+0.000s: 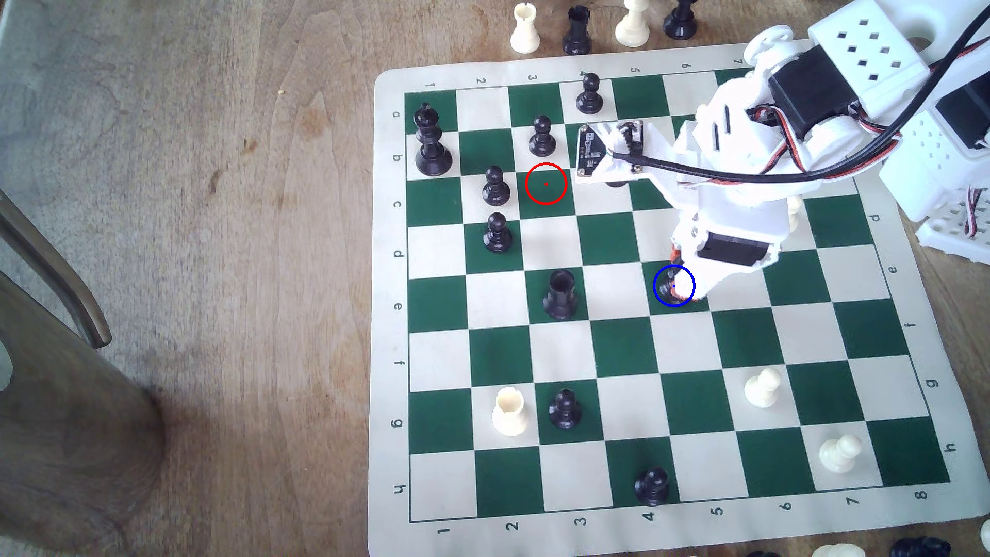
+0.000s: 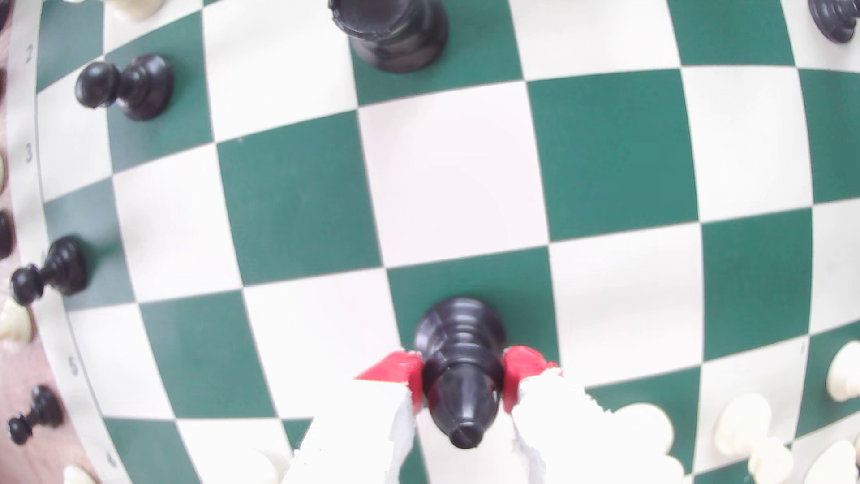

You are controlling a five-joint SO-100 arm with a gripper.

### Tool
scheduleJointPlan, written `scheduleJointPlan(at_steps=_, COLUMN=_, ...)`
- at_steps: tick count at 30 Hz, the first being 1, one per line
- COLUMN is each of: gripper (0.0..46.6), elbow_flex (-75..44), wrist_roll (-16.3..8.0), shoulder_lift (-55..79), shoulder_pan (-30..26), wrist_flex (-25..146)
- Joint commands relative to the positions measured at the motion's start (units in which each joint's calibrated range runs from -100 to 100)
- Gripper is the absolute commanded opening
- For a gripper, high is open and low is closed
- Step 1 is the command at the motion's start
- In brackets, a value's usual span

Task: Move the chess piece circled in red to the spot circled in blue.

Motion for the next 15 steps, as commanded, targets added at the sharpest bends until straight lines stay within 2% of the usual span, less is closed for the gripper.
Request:
scheduleJointPlan(at_steps=1, gripper=2.1, elbow_flex=-0.2, wrist_roll=0.1, shoulder_lift=-0.9, shoulder_pan=0.3, wrist_flex=-0.6)
scheduleJointPlan(at_steps=9, gripper=3.0, elbow_flex=-0.1, wrist_roll=0.2, shoulder_lift=-1.2, shoulder_pan=0.2, wrist_flex=-0.6)
scheduleJointPlan(at_steps=14, gripper=9.6, elbow_flex=0.5, wrist_roll=0.4, shoulder_lift=-2.4, shoulder_pan=0.3, wrist_flex=-0.6)
scheduleJointPlan(at_steps=15, gripper=12.5, elbow_flex=0.7, wrist_roll=0.5, shoulder_lift=-2.9, shoulder_pan=0.4, wrist_flex=-0.6)
